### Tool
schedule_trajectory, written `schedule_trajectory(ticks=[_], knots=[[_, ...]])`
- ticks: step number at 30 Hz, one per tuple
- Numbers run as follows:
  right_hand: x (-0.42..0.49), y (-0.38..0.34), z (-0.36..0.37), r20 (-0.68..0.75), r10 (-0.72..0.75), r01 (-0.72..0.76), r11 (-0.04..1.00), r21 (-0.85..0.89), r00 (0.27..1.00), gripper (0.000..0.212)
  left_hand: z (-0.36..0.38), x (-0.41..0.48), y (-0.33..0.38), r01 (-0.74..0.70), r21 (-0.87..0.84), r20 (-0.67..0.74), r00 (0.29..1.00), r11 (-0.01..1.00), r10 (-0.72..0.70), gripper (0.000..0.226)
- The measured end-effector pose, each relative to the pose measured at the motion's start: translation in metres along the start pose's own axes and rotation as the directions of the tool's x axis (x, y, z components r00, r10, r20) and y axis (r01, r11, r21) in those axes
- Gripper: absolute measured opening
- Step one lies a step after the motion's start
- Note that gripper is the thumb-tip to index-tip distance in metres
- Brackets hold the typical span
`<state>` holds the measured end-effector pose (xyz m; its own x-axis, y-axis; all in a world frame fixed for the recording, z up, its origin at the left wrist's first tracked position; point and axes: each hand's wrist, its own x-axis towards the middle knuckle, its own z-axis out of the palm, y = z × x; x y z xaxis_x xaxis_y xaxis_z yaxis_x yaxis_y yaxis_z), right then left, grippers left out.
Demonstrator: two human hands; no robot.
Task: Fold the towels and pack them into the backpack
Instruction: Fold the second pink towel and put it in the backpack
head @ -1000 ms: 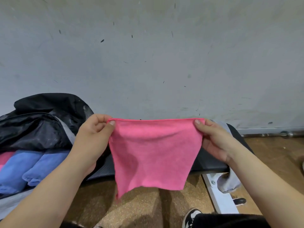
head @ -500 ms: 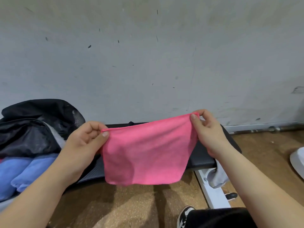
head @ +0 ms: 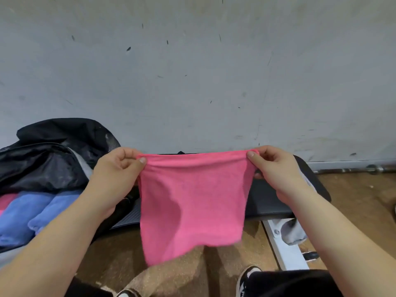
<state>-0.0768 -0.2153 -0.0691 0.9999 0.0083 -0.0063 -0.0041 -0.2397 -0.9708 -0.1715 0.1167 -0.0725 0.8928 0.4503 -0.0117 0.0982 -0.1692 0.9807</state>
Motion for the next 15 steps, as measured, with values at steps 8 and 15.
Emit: schedule_trajectory(ticks=[8,15], knots=[[0.031,0.006,0.026,-0.089,0.0,0.005,0.999,0.047,0.996,0.017,0.018,0.026,-0.002,-0.066,0.135,-0.161,0.983,0.989,0.088,0.003],[0.032,-0.01,0.041,-0.135,-0.012,0.031,0.989,0.141,0.991,0.016,0.023,0.031,-0.001,-0.043,0.101,-0.183,0.981,0.994,0.061,0.004]])
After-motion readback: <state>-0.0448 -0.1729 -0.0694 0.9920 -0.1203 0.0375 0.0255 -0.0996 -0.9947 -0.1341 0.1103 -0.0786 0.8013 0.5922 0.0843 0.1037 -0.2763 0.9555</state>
